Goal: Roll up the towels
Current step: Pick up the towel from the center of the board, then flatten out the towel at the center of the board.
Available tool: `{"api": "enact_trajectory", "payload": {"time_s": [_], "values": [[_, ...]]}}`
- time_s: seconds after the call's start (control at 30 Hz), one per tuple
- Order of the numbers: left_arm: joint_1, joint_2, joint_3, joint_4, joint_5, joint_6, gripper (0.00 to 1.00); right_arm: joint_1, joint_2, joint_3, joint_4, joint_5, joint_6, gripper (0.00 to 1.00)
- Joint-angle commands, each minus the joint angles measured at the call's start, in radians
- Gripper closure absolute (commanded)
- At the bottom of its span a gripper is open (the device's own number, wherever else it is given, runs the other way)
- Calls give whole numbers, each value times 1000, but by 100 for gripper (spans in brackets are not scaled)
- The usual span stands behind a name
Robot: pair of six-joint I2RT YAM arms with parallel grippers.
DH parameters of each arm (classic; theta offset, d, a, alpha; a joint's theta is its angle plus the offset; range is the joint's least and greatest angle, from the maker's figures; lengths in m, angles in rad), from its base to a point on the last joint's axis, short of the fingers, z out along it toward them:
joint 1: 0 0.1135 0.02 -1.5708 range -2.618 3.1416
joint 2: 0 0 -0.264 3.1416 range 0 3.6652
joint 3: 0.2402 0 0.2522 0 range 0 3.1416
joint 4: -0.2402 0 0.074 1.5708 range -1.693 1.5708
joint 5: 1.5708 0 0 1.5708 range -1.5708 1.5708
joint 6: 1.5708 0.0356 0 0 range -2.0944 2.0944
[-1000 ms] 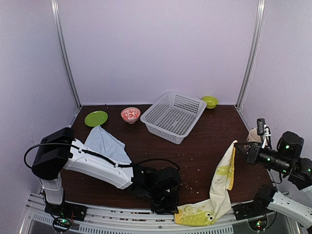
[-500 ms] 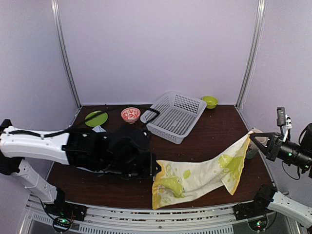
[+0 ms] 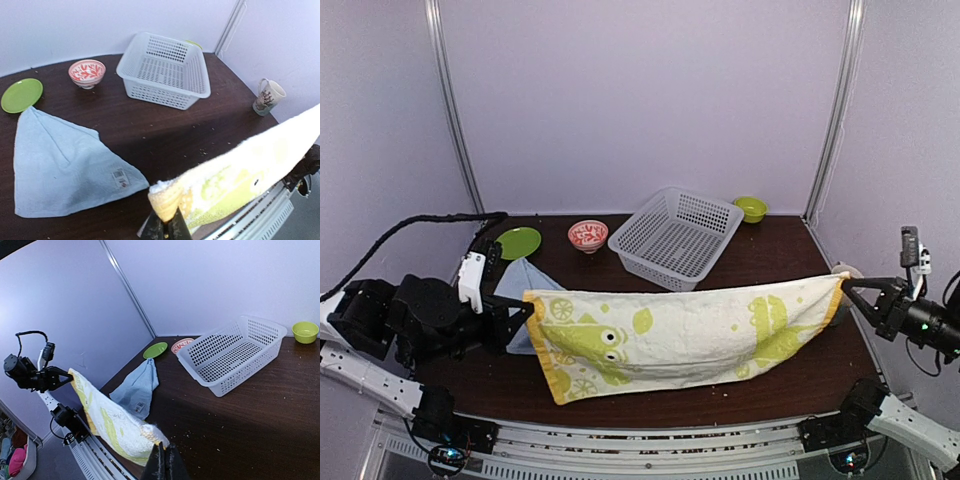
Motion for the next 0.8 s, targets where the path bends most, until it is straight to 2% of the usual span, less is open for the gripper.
{"api": "enact_trajectory", "payload": {"time_s": [0.0, 0.1, 0.23, 0.33, 0.47, 0.6, 0.7, 0.77], "values": [[70, -105, -93, 87, -168, 105, 100, -4, -14, -155, 133, 162, 54, 100], [200, -146, -111, 183, -65, 241, 100, -4, 21, -210, 233, 205, 42, 100], [217, -150, -87, 238, 5, 406, 100, -4, 52, -211, 303, 145, 2, 100], [217, -137, -72, 233, 129, 464, 100, -4, 56, -186, 283, 61, -39, 100], [217, -128, -70, 238, 379, 481, 100, -4, 50, -128, 203, -90, -66, 100], [215, -125, -66, 251, 590, 430, 100, -4, 1, -68, 136, -228, -39, 100], [208, -121, -48, 282, 640, 408, 100, -4, -39, -57, 125, -217, -10, 100], [208, -110, -33, 270, 576, 409, 100, -4, -41, -72, 128, -150, 1, 100]]}}
